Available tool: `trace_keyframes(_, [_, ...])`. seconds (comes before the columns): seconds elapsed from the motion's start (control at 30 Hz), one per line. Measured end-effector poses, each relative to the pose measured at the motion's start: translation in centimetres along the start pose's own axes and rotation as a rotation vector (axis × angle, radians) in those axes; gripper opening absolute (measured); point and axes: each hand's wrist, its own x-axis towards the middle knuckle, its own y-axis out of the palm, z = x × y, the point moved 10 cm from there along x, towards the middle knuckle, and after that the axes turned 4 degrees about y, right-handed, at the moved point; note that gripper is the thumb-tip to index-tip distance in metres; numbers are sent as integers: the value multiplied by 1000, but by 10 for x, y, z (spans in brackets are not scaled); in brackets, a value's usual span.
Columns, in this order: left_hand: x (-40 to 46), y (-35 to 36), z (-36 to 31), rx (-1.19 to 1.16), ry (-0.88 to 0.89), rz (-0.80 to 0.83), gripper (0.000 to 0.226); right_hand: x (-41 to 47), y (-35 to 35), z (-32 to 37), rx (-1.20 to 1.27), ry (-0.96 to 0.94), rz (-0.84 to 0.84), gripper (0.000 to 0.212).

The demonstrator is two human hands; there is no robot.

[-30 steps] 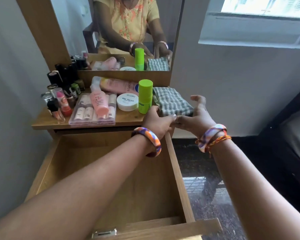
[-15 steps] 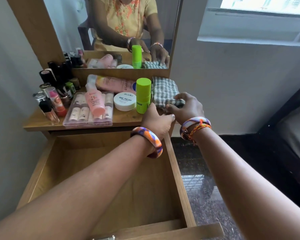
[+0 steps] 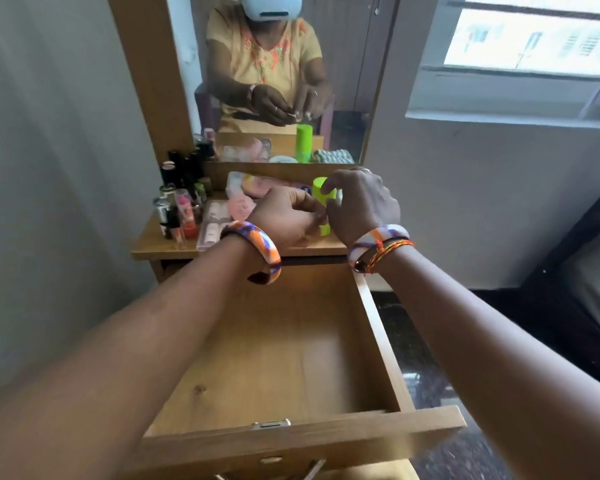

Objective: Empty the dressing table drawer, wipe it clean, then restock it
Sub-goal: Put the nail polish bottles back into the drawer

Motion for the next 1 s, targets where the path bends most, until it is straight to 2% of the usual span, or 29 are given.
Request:
trace_keyframes(0.2, [-7, -78, -16, 210, 15, -90, 11, 7, 21, 61, 20, -142, 90, 23])
trace_keyframes(0.3, [-3, -130, -20, 300, 22, -222, 12, 16, 32, 89, 24, -203, 122, 20])
trace_keyframes(0.43, [10, -197, -13, 349, -10, -433, 27, 38, 54, 124, 59, -261, 176, 22])
trace_keyframes(0.57, [28, -243, -3, 409, -34, -586, 9, 71, 80, 156, 104, -317, 237, 25])
trace_keyframes(0.6, [33, -251, -1, 436, -44, -604, 13, 78, 86, 162, 104, -327, 247, 25])
trace_keyframes(0.8, [74, -269, 21, 710, -131, -534, 27, 106, 118, 185, 82, -411, 259, 30])
trace_keyframes(1.0, [99, -267, 41, 859, -164, -441, 21, 114, 153, 197, -194, -500, 203, 32])
